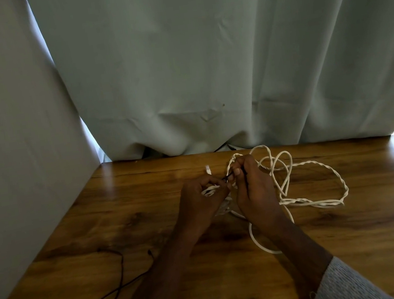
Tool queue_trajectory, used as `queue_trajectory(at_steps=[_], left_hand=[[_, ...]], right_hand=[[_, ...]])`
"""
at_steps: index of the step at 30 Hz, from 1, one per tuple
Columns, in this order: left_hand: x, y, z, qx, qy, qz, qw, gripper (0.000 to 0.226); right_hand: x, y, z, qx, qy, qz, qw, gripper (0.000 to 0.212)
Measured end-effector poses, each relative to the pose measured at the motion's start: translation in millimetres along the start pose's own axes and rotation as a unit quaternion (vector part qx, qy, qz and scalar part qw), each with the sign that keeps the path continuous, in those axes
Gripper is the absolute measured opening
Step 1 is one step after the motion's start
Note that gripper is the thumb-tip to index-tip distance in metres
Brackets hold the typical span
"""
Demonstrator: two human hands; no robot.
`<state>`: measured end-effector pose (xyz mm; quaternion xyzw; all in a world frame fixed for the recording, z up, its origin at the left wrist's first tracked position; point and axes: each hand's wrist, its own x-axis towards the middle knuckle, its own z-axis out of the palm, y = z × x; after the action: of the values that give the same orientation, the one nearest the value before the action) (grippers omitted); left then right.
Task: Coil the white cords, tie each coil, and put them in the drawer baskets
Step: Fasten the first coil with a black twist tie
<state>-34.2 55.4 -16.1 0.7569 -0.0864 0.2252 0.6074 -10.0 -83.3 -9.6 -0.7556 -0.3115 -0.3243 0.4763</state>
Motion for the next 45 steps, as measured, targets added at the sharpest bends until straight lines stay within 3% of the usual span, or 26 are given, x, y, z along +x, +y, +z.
queue_trajectory(at_steps=[5, 13, 21, 26, 30, 34, 38, 43, 45], left_hand=[[-2, 11, 0, -0.021, 0.020, 0.005, 1.000, 0.019], [-4, 10, 1, -0.006, -0.052, 0.050, 0.997, 0.036], [-4, 9, 1, -0.003, -0.047, 0.039, 0.998, 0.031], [-6, 6, 2, 0.004, -0.047, 0.032, 0.998, 0.029], [-5, 4, 2, 0.018, -0.040, 0.013, 0.999, 0.028], [-2, 8, -4, -0.019, -0.022, 0.012, 0.999, 0.024], [0, 3, -7, -0.043, -0.014, 0.010, 0.999, 0.017], [0, 3, -7, -0.067, 0.006, -0.011, 0.998, 0.002], [-1, 4, -6, -0.087, 0.023, -0.023, 0.996, 0.016]], right_hand=[[1, 0, -1, -0.009, 0.014, 0.009, 1.000, 0.018], [2, -1, -1, -0.004, 0.051, 0.031, 0.998, 0.017], [8, 1, -8, -0.008, 0.091, 0.097, 0.991, 0.017], [10, 0, -12, 0.071, 0.146, 0.156, 0.974, 0.019], [8, -5, -12, 0.214, 0.111, 0.188, 0.952, 0.013], [3, -7, -11, 0.294, 0.038, 0.178, 0.938, 0.023], [-1, -10, -4, 0.230, 0.005, 0.187, 0.955, 0.017], [0, -7, -3, 0.188, 0.037, 0.189, 0.963, 0.017], [0, -9, -4, 0.187, 0.041, 0.181, 0.965, 0.018]])
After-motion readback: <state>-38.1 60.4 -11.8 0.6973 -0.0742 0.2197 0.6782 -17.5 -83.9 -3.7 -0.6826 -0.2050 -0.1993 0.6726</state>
